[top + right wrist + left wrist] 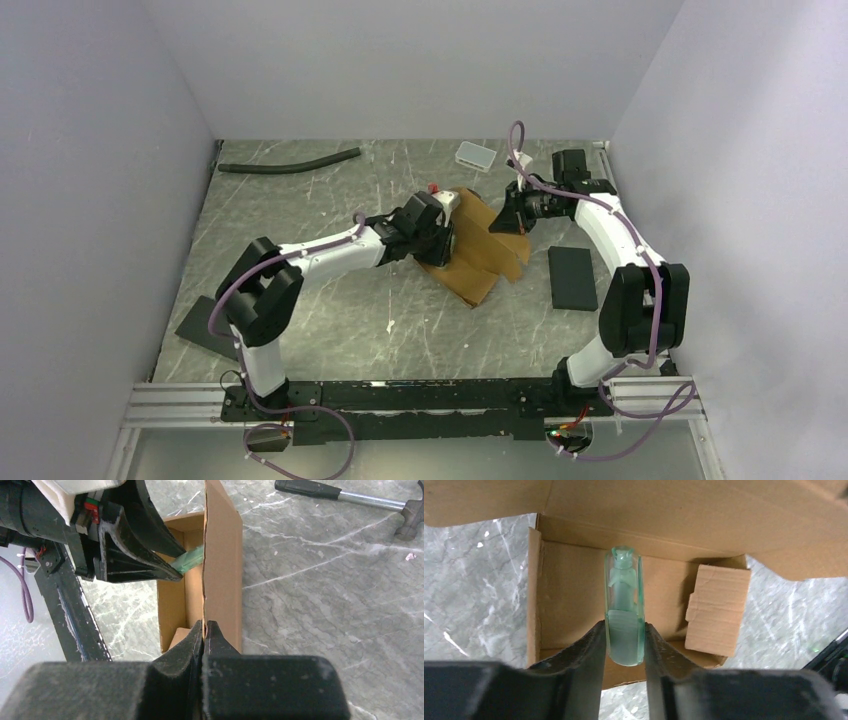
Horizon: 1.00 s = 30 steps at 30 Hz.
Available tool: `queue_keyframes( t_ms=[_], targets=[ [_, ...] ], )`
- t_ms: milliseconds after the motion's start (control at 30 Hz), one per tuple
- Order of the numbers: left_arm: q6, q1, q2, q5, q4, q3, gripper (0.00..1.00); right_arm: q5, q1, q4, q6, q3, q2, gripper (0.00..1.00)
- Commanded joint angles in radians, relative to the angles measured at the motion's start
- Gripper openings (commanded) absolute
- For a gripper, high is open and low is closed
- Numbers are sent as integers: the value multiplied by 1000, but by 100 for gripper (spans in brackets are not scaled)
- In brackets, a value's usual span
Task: Fold the paper box
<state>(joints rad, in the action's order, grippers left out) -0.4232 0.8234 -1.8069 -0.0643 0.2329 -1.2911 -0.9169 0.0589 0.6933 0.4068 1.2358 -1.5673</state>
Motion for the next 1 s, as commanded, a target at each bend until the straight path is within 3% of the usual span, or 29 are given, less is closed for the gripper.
queue_keyframes(
  t_ms=[0,167,300,367,467,667,833,967],
  targets=[
    [25,-1,33,8,3,-28,41,-5,17,29,59,71,-11,0],
    [50,-3,131,33,3,19,60,33,51,86,116,133,-41,0],
    [86,-14,246,61,4,90,64,72,80,161,189,219,-90,0],
    [106,-32,331,77,-21,171,74,89,103,225,243,278,-126,0],
    [105,-93,476,101,-122,349,99,113,140,334,349,388,-199,0],
    [74,-284,666,-136,-334,589,100,186,229,428,462,538,-299,0],
    [74,-303,633,-163,-474,640,99,241,317,432,546,557,-312,0],
    [134,-310,579,-218,-703,711,99,251,358,465,606,597,-342,0]
  ],
)
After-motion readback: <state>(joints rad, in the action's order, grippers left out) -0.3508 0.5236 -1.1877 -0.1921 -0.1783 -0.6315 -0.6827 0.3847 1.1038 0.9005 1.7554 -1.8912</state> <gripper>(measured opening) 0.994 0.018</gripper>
